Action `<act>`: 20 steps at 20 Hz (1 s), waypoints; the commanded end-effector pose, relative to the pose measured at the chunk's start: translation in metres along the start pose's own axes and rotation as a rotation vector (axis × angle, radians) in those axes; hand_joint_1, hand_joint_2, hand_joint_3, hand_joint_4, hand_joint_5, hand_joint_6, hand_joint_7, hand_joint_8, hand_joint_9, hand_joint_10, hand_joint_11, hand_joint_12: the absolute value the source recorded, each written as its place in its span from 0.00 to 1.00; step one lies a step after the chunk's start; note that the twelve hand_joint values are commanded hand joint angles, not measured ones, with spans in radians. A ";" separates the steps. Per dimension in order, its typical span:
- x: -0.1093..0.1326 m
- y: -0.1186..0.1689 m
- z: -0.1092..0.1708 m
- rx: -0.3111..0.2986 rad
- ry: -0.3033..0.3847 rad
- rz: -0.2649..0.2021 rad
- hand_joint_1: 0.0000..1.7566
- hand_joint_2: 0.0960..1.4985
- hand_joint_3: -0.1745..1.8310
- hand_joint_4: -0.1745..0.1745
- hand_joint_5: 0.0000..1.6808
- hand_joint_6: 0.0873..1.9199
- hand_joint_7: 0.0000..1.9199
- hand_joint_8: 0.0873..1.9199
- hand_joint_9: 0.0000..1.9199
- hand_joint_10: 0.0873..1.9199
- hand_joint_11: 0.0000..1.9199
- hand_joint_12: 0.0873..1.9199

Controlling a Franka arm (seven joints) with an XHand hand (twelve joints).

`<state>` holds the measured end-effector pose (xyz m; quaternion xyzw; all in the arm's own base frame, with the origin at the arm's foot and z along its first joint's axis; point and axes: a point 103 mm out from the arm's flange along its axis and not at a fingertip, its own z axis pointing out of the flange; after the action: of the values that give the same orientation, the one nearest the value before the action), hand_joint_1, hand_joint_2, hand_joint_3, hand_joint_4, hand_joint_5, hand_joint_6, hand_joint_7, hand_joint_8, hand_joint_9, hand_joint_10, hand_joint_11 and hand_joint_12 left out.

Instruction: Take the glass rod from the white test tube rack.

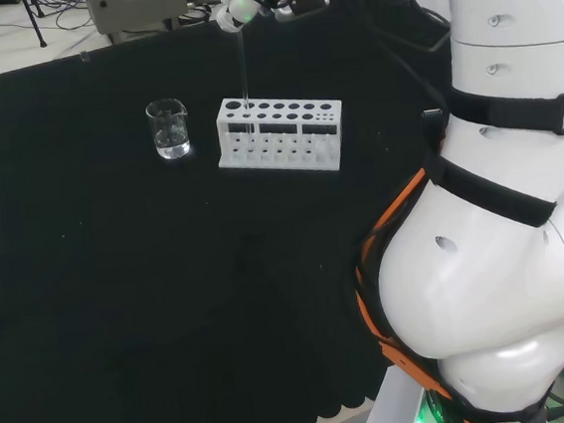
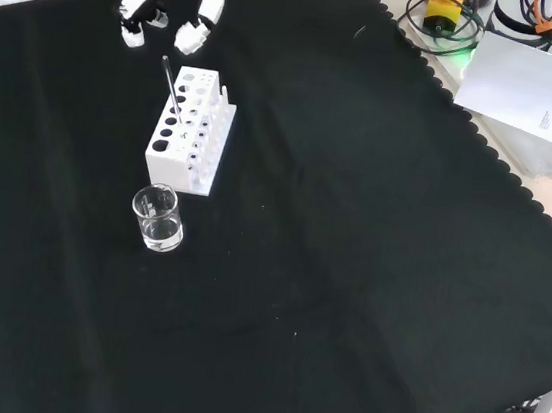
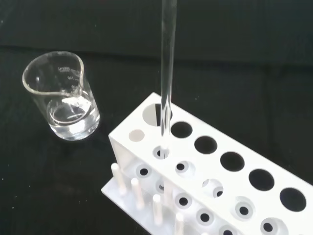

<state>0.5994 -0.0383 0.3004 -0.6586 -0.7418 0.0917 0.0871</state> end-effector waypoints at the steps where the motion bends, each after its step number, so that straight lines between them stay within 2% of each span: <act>1: -0.001 0.003 0.012 0.003 0.007 -0.008 0.37 0.58 0.34 0.00 0.14 0.41 0.34 0.55 0.55 0.62 0.57 0.67; 20: -0.008 0.011 0.039 0.036 0.003 -0.017 0.37 0.57 0.34 0.00 0.20 0.49 0.42 0.64 0.64 0.64 0.70 0.66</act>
<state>0.6018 -0.0440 0.2614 -0.6505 -0.7455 0.1051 0.1000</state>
